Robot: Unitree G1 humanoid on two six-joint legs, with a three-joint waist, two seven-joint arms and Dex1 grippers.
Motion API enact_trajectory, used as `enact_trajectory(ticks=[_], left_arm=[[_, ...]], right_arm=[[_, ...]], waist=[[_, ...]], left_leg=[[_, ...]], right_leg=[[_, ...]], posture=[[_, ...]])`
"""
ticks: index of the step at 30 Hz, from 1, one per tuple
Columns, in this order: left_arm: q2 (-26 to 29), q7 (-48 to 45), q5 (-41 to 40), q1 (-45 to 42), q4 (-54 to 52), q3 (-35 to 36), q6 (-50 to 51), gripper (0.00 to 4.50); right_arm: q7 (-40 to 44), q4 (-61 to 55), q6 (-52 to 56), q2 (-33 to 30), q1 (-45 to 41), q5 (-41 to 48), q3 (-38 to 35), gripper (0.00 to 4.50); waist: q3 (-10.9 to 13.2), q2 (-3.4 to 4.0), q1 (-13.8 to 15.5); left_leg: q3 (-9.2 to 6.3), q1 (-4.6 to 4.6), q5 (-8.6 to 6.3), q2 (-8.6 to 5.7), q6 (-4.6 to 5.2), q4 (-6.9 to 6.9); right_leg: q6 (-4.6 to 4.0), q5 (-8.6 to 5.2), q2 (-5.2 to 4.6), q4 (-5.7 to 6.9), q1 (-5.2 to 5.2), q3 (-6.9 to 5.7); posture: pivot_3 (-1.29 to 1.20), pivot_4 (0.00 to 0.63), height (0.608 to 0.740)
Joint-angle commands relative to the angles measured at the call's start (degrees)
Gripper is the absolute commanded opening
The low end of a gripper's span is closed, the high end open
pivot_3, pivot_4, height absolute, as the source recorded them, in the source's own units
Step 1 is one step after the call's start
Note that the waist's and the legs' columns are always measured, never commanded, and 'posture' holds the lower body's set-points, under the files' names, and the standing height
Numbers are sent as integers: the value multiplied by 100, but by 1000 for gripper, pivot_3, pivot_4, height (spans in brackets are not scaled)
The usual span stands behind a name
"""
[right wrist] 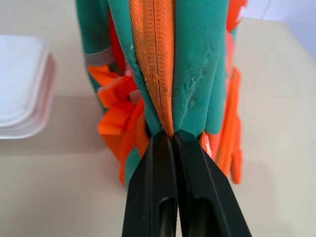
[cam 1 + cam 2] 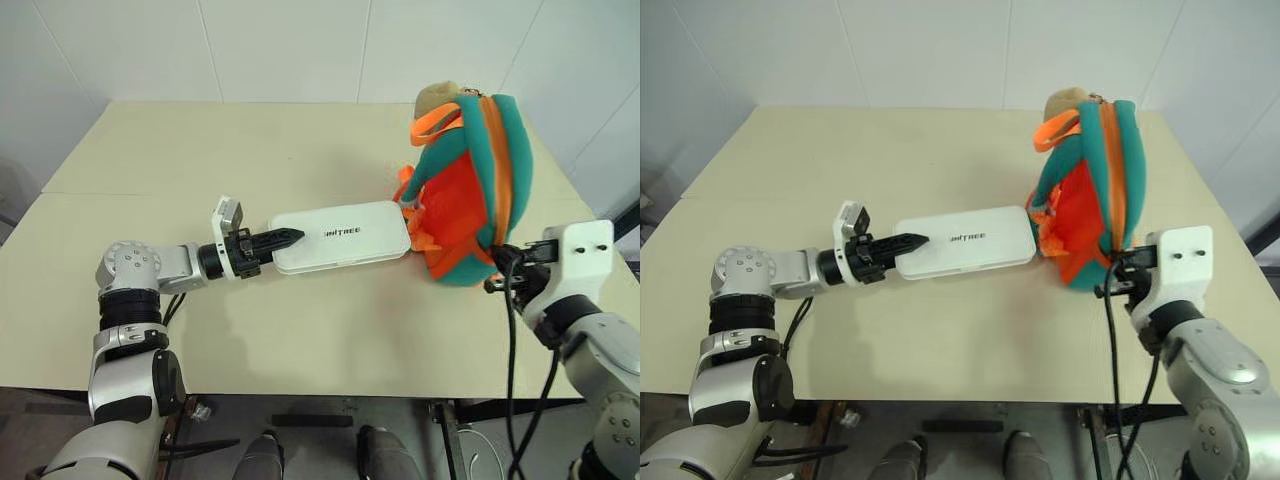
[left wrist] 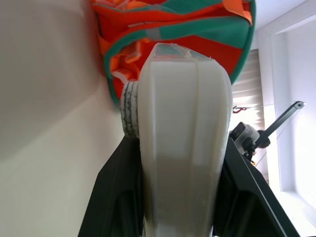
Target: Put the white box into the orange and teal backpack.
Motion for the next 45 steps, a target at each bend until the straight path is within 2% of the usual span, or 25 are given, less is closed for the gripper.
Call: enact_trajectory(ticks=[1, 14, 18, 28, 32, 35, 39, 41, 45], left_arm=[[63, -255, -29, -192, -35, 33, -44, 1250], [225, -320, -74, -113, -45, 350, 268, 1250], [243, -305, -15, -86, -68, 368, 287, 1250], [184, -374, 78, -131, 21, 276, 203, 1250], [206, -472, 171, -224, 174, 217, 90, 1250], [247, -550, 234, -276, 286, 193, -7, 1250], [268, -577, 287, -309, 386, 231, -135, 1250], [281, -567, 303, -304, 411, 278, -190, 1250], [329, -514, 327, -292, 446, 419, -304, 1250]], right_arm=[[283, 11, -108, -365, 146, 58, -348, 0], [782, 181, 138, -1060, 253, 305, -408, 0], [917, 198, 133, -1264, 242, 387, -498, 1085], [1520, -121, 837, -1853, 383, 1015, -980, 4480], [1995, -414, 1494, -2089, 444, 1562, -1293, 4500], [2080, -648, 1851, -1834, 223, 2191, -1327, 4500], [1420, -661, 1871, -1003, -378, 2531, -941, 4500], [922, -594, 1871, -409, -812, 2368, -565, 4500], [115, -187, 1820, 337, -1538, 1875, 83, 4500]], waist=[[0, 0, 0], [0, 0, -2], [0, -1, 10], [0, -1, 41], [0, -1, 84], [0, -3, 113], [0, -4, 107], [0, -4, 93], [0, -3, 103]], left_leg=[[0, 0, -1, 0, 1, 0], [4, -2, -10, 0, 9, 5], [4, -3, -12, 0, 11, 5], [9, -4, -15, 1, 13, 9], [13, -4, -17, 1, 15, 13], [16, -5, -18, 3, 16, 16], [21, -5, -18, 5, 15, 24], [23, -5, -18, 6, 15, 23], [25, -7, -16, 7, 16, 23]], right_leg=[[0, 0, 0, -2, 1, 0], [2, 1, -2, -18, 5, 0], [3, 1, -2, -22, 7, -2], [4, 2, -3, -33, 9, -2], [3, 2, -3, -38, 9, -3], [2, 2, -3, -42, 10, -4], [-13, 9, -3, -56, 14, -5], [-32, 9, -3, -64, 14, -4], [-46, 12, -4, -65, 12, -1]], posture=[[0, 150, 740], [0, 150, 740], [0, 150, 740], [0, 150, 740], [0, 150, 740], [0, 150, 740], [0, 150, 740], [0, 150, 740], [0, 150, 740]])
